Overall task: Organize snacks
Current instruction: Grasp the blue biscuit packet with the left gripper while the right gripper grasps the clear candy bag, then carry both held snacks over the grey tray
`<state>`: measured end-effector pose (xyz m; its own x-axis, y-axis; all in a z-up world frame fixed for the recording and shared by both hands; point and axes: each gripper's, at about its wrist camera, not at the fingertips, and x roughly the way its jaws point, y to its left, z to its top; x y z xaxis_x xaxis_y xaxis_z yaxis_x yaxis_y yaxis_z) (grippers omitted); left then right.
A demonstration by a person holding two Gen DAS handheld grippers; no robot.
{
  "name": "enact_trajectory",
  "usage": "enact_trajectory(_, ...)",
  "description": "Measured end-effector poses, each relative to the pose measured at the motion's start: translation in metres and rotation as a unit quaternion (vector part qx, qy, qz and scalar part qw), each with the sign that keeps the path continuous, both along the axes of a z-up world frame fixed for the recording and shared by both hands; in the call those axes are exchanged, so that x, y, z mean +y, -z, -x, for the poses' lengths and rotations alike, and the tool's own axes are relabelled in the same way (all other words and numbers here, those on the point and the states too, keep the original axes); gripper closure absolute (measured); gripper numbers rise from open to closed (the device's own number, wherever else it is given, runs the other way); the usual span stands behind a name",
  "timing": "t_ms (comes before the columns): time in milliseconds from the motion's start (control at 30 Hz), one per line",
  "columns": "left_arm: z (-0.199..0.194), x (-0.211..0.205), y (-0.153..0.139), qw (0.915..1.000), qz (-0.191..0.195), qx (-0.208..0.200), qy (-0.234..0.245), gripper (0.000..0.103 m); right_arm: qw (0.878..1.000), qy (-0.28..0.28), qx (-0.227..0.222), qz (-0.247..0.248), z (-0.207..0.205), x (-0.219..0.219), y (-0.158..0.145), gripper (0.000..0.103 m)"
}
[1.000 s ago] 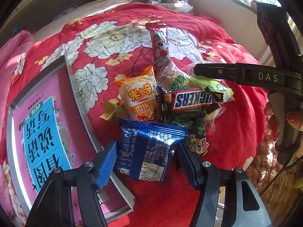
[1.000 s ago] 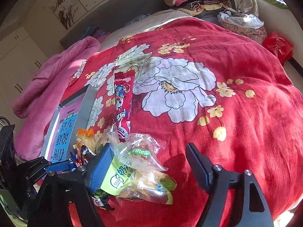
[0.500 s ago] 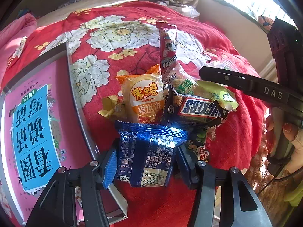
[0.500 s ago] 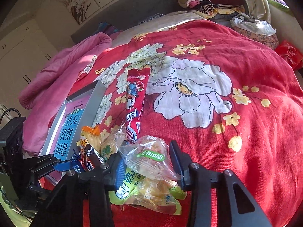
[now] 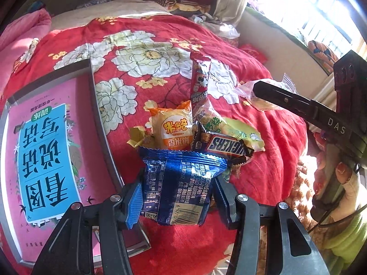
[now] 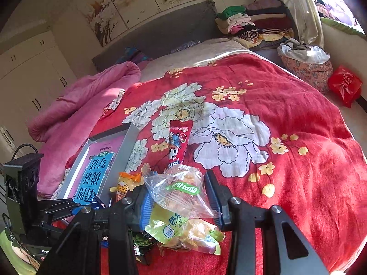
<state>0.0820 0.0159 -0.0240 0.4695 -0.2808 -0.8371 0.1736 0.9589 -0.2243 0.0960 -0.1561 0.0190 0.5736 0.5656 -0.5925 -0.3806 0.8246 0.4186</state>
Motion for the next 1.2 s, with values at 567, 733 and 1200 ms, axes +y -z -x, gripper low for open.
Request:
enact_trajectory(567,0.021,0.06,-0.037,0.9966,0.006,-0.044,-0.07,0.047,0.996,-0.07,-0.047,-0.004,0.033,0.054,-0.042,0.06)
enact_trajectory(733,0.03,0.079,-0.041,0.9945,0.005,-0.051,-0.092,0.047,0.994,-0.094,-0.052,-0.003,0.041,0.075,-0.047,0.06)
enact_trajectory(1200,0.053,0.125,-0.044,0.9876,0.003,-0.063,-0.144,0.047,0.987,-0.151,-0.058,-0.003,0.057,0.133,-0.057,0.06)
